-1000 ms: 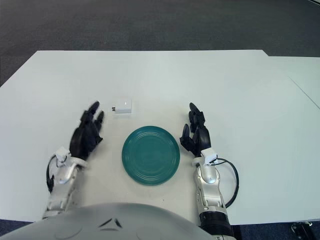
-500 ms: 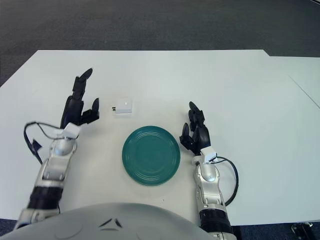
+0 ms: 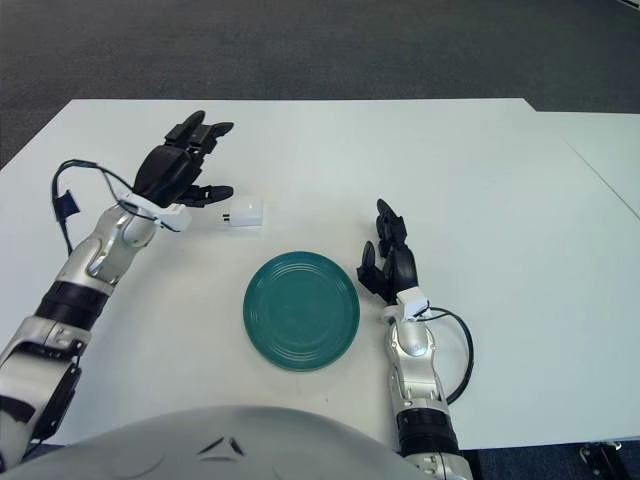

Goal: Put the charger into the plate.

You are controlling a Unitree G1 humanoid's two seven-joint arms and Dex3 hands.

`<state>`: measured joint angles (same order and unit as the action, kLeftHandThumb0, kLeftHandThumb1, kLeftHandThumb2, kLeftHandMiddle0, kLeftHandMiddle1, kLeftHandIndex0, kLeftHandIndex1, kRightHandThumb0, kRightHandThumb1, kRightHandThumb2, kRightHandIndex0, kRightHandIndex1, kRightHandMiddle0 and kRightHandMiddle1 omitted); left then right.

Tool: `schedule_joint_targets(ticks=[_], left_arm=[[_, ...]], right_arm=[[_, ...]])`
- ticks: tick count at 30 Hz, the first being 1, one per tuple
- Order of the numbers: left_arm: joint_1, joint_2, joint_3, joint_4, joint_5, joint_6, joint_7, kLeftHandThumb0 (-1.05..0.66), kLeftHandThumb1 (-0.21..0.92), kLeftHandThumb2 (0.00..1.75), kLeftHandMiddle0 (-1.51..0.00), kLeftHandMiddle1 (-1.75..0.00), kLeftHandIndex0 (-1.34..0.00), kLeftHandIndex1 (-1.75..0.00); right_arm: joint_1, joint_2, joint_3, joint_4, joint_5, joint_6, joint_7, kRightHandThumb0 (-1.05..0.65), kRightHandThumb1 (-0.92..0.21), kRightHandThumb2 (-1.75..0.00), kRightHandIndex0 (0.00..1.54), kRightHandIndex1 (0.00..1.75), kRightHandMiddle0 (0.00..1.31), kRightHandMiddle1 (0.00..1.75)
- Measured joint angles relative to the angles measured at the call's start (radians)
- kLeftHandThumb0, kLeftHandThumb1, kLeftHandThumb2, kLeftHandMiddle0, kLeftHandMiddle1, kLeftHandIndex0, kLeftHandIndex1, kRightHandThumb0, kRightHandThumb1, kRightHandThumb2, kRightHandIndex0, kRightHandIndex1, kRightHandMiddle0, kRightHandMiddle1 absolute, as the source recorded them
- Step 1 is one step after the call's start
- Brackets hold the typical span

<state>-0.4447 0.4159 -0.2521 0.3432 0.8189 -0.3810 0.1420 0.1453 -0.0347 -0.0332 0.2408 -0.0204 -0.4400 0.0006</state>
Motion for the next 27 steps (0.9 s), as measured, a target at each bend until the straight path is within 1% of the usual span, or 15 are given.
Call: schedule_joint_targets(ticks=[6,10,18,27], left_arm=[[-0.061,0.0,-0.082,0.129,0.03,-0.007,-0.001,-1.05,0.92,0.4,-0.03,0.0,0.0,-0.59],[-0.098,0.0,-0.119,0.198,0.035,-0.01,-0.006,-1.05,0.92,0.42,-0.01,0.0,0.0,-0.58],[-0.148,0.0,-0.16,0.254,0.022,-0.023,-0.052,-1.05,0.92,0.47,0.0,0.0,-0.01,-0.59],[-0.182,-0.01,-0.185,0.311,-0.009,-0.032,-0.101,-1.05,0.92,0.51,0.0,0.0,-0.02,-0.62]], right_arm=[[-0.002,0.0,0.0,0.002,0.0,-0.003,0.0,-0.73,-0.92,-0.94,0.06,0.0,0.0,0.33],[-0.002,0.001,0.0,0.003,0.0,-0.004,-0.001,-0.74,-0.92,-0.93,0.05,0.0,0.0,0.31],[-0.002,0.001,0.0,0.005,0.0,-0.004,-0.001,-0.76,-0.92,-0.93,0.04,0.0,0.0,0.28],[-0.002,0.003,0.0,0.001,0.001,0.006,-0.001,-0.75,-0.92,-0.91,0.04,0.01,0.0,0.31]])
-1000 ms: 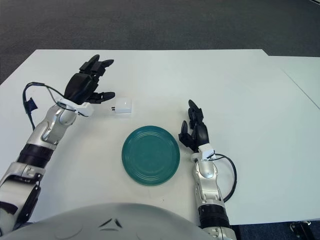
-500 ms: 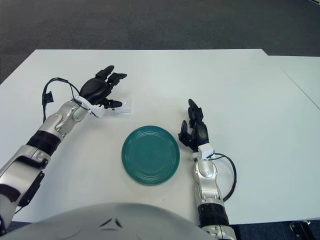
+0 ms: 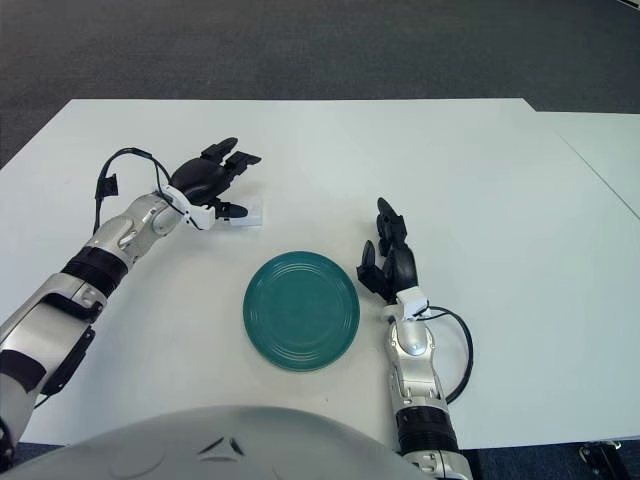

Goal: Put the charger into the plate.

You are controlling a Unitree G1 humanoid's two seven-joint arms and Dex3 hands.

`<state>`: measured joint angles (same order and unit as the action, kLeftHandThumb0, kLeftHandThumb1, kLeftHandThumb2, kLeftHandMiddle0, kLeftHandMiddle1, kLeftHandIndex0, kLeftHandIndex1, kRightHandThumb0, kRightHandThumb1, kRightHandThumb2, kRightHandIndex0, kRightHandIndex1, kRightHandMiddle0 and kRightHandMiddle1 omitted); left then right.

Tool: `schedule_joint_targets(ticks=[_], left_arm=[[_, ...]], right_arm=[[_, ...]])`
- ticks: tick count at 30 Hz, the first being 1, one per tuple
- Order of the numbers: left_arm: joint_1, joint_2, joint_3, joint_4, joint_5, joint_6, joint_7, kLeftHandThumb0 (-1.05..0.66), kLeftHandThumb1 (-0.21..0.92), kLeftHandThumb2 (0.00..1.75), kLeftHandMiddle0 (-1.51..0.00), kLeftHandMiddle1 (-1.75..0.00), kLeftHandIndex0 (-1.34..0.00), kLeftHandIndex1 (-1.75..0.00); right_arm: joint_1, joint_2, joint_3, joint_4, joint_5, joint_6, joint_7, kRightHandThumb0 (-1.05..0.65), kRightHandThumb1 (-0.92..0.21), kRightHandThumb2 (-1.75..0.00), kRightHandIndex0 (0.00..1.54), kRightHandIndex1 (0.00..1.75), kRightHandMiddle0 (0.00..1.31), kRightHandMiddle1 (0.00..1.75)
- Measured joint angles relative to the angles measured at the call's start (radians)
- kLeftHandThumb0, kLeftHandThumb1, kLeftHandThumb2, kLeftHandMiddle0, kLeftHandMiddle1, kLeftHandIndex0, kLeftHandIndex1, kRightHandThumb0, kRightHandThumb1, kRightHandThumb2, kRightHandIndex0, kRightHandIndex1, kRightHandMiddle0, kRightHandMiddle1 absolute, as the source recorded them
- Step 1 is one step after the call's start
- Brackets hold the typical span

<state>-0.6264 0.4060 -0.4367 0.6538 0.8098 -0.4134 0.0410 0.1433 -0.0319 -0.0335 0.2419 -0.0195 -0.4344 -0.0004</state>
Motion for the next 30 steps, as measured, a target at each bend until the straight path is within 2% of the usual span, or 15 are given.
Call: schedule_joint_targets(ticks=[10,18,30], left_arm=[[-0.028,-0.017,-0.018,0.078,-0.021,-0.002,-0.051,-1.05,0.92,0.54,0.0,0.0,-0.08,-0.67],[-0.057,-0.032,-0.043,0.141,-0.018,0.012,-0.067,-1.05,0.92,0.53,0.0,0.0,-0.08,-0.8],[-0.065,-0.037,-0.095,0.171,-0.016,0.021,-0.119,-1.05,0.92,0.49,-0.02,-0.01,0.0,-0.77]], right_arm=[[0.001,0.001,-0.001,-0.003,0.0,0.007,-0.002,-0.75,-0.92,-0.92,0.05,0.01,0.0,0.3],[0.002,0.004,-0.002,-0.006,0.0,0.011,-0.01,-0.74,-0.92,-0.92,0.05,0.0,0.0,0.32],[0.002,0.004,-0.003,-0.008,0.001,0.017,-0.012,-0.74,-0.92,-0.93,0.05,0.0,0.0,0.36]])
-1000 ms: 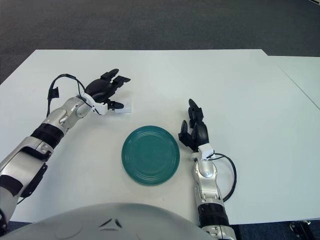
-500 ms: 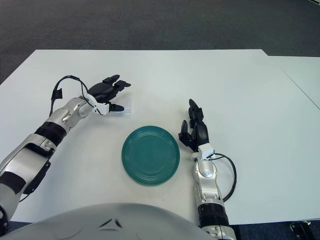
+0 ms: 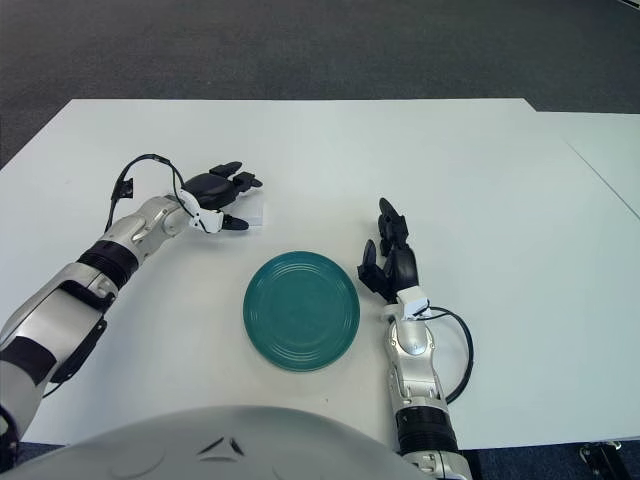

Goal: Put the charger into the plate.

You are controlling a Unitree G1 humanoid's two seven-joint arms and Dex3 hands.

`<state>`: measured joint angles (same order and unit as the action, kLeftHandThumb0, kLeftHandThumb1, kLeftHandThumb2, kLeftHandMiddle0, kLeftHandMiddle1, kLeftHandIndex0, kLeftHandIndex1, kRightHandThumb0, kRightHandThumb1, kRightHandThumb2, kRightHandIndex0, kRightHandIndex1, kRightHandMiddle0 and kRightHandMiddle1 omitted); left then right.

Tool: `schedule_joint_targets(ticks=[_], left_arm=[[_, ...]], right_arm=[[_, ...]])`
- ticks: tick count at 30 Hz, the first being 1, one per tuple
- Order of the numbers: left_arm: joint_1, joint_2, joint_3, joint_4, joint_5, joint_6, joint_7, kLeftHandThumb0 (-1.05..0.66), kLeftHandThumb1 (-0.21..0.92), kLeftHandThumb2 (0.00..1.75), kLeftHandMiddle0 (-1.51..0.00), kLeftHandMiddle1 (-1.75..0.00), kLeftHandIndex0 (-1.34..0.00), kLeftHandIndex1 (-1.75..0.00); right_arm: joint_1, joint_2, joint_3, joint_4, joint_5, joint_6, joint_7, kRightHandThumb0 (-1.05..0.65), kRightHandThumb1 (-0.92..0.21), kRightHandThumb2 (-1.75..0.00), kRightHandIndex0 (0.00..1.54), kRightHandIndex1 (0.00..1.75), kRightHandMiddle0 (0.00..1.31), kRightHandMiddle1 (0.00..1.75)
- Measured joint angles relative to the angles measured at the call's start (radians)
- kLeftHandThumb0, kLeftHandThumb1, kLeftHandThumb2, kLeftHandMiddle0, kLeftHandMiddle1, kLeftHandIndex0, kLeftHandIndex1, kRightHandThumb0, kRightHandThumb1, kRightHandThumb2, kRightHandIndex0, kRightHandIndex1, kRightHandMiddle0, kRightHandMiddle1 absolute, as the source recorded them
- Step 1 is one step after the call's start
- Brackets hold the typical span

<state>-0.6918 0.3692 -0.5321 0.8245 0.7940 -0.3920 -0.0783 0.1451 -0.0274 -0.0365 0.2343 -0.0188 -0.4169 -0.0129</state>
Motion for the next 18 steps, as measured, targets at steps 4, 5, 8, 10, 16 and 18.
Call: schedule_joint_targets(ticks=[4,5,8,10,16,18], left_arm=[[0.0,-0.002,-0.019,0.029,0.001,0.0,-0.001,-1.05,0.92,0.48,-0.03,-0.01,-0.01,-0.76],[0.0,-0.003,-0.021,0.035,0.001,0.0,-0.002,-1.05,0.92,0.48,-0.03,-0.01,-0.01,-0.77],[0.0,-0.003,-0.025,0.046,0.0,0.0,-0.002,-1.05,0.92,0.48,-0.04,-0.01,-0.01,-0.77],[0.0,-0.003,-0.029,0.056,0.0,0.0,-0.001,-1.05,0.92,0.47,-0.05,-0.02,-0.02,-0.78],[-0.01,-0.008,-0.038,0.088,-0.001,-0.008,0.013,-1.05,0.92,0.47,-0.07,-0.02,-0.03,-0.79],[-0.012,-0.009,-0.04,0.097,-0.001,-0.012,0.02,-1.05,0.92,0.47,-0.07,-0.02,-0.04,-0.8]], right_arm=[[0.0,0.001,-0.001,0.0,0.001,0.0,0.0,-0.74,-0.92,-0.93,0.06,0.01,0.0,0.37],[0.0,0.001,-0.001,0.0,0.001,0.0,0.0,-0.74,-0.92,-0.93,0.06,0.01,0.0,0.37],[0.0,0.001,-0.002,0.0,0.001,0.001,0.0,-0.74,-0.92,-0.93,0.06,0.01,0.0,0.37],[0.0,0.001,-0.002,-0.001,0.001,0.004,0.0,-0.74,-0.92,-0.93,0.06,0.01,0.0,0.37],[0.0,0.002,-0.003,-0.002,0.003,0.007,0.0,-0.73,-0.92,-0.93,0.06,0.01,0.0,0.37],[0.0,0.002,-0.004,-0.002,0.005,0.007,0.0,-0.73,-0.92,-0.93,0.06,0.01,0.0,0.37]])
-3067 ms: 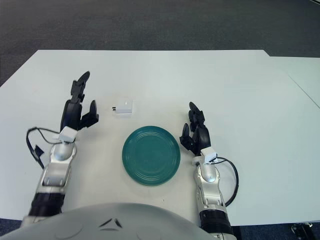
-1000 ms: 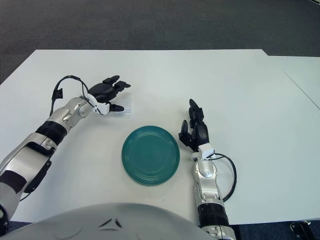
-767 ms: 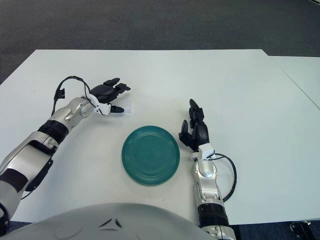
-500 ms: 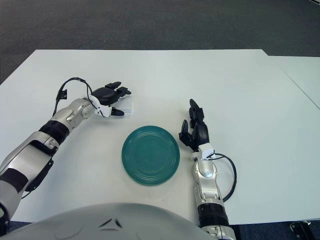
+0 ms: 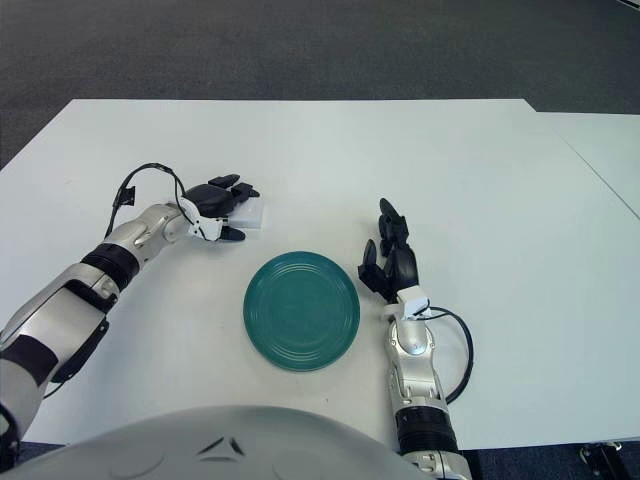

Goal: Put the charger into the plate.

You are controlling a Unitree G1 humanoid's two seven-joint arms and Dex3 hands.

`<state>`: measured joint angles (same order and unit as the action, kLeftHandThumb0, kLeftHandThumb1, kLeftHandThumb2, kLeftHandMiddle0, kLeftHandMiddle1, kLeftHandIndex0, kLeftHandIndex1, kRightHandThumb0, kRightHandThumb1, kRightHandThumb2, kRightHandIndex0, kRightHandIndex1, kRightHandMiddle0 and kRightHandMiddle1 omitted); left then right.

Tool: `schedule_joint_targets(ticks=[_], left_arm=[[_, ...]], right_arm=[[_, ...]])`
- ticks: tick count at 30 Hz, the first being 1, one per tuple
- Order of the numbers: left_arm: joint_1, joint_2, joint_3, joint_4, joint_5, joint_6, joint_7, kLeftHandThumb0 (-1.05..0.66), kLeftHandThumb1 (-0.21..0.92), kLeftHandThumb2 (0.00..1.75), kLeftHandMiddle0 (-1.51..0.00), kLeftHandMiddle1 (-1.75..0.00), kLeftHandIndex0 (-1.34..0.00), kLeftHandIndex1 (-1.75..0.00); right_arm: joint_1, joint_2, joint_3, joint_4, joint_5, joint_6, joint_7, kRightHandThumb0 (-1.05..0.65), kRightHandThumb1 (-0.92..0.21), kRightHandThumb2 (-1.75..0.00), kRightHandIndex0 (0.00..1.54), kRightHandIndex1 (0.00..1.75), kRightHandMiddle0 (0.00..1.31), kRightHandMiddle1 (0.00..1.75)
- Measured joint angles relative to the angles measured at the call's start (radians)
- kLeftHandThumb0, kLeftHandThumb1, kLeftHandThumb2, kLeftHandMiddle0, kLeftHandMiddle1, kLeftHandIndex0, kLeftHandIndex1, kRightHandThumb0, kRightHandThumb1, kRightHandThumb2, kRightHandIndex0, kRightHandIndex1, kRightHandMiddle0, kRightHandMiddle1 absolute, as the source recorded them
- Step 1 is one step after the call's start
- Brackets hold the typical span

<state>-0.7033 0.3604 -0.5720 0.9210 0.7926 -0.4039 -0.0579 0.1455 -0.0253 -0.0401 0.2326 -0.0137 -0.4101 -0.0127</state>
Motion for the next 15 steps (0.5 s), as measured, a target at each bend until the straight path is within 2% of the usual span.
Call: schedule_joint_targets(ticks=[3,7,8,10,11,12,14,15], left_arm=[[0.0,-0.003,-0.007,0.018,0.0,-0.006,0.023,-1.05,0.92,0.46,-0.12,-0.02,-0.06,-0.85],[0.0,-0.012,-0.019,0.057,0.001,-0.021,0.083,-1.03,0.92,0.37,-0.33,-0.09,-0.13,-1.12],[0.0,-0.015,-0.021,0.068,0.001,-0.025,0.103,-1.01,0.92,0.35,-0.33,-0.24,-0.13,-1.21],[-0.002,-0.029,-0.029,0.112,0.002,-0.035,0.157,-0.94,0.92,0.3,-0.26,-0.86,-0.15,-1.5],[-0.005,-0.037,-0.032,0.134,0.002,-0.037,0.183,-0.92,0.92,0.29,-0.25,-0.97,-0.16,-1.55],[-0.011,-0.047,-0.035,0.156,0.002,-0.038,0.207,-0.86,0.92,0.27,-0.32,-1.25,-0.22,-1.62],[-0.026,-0.063,-0.04,0.197,0.002,-0.037,0.242,-0.79,0.92,0.24,-0.39,-1.54,-0.29,-1.69],[-0.035,-0.072,-0.043,0.215,0.002,-0.034,0.257,-0.79,0.92,0.24,-0.4,-1.58,-0.3,-1.7]], right_arm=[[0.0,0.0,-0.001,0.0,0.002,0.0,0.001,-0.73,-0.92,-0.93,0.07,0.01,0.0,0.37],[0.001,0.001,-0.003,0.0,0.004,0.0,0.002,-0.73,-0.92,-0.92,0.07,0.01,0.0,0.37],[0.001,0.001,-0.003,0.0,0.004,0.0,0.002,-0.73,-0.92,-0.92,0.07,0.01,0.0,0.37],[0.001,0.001,-0.004,0.0,0.004,0.0,0.003,-0.72,-0.92,-0.92,0.07,0.01,0.0,0.37],[0.002,0.001,-0.004,0.0,0.004,0.0,0.003,-0.72,-0.92,-0.92,0.07,0.01,0.0,0.37],[0.002,0.001,-0.004,0.0,0.004,0.001,0.004,-0.72,-0.92,-0.92,0.07,0.01,0.0,0.37],[0.002,0.001,-0.005,0.0,0.004,0.002,0.004,-0.72,-0.92,-0.92,0.07,0.01,0.0,0.37],[0.002,0.001,-0.005,0.0,0.004,0.003,0.004,-0.72,-0.92,-0.92,0.07,0.01,0.0,0.37]])
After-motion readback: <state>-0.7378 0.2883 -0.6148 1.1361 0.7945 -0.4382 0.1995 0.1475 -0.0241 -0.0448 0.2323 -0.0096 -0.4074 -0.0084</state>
